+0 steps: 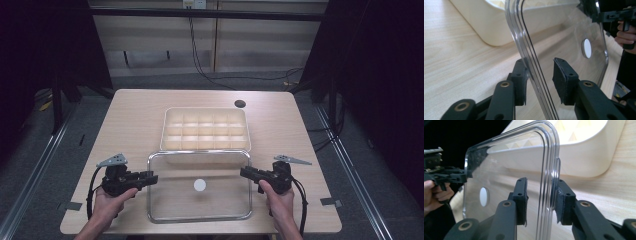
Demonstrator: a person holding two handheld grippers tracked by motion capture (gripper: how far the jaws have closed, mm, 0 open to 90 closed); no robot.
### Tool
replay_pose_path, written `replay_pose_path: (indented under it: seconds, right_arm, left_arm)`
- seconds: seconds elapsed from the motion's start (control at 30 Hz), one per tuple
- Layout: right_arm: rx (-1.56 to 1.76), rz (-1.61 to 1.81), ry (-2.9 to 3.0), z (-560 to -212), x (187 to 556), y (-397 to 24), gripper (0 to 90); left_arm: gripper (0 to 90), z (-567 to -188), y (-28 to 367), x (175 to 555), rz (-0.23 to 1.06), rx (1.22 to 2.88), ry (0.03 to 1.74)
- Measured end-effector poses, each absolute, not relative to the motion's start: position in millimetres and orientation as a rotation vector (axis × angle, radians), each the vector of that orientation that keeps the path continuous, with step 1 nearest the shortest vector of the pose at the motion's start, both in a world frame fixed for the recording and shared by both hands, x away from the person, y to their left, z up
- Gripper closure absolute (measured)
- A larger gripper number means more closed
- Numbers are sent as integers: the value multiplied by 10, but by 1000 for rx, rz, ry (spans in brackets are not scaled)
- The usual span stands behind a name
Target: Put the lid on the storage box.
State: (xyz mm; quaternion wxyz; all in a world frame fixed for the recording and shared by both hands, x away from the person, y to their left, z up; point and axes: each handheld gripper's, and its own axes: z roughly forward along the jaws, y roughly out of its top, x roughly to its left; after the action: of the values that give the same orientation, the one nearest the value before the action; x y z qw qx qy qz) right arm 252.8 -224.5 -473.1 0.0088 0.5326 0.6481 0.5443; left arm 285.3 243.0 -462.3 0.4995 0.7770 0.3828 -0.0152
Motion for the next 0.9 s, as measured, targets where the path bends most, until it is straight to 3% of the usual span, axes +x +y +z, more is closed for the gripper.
replay_pose_path:
  seconds: [0.9]
  right_arm:
    - [1589, 1676, 1978, -4433, 2450, -2246, 669]
  left_arm:
    - [702, -4376, 2387, 2825, 32, 1854, 886]
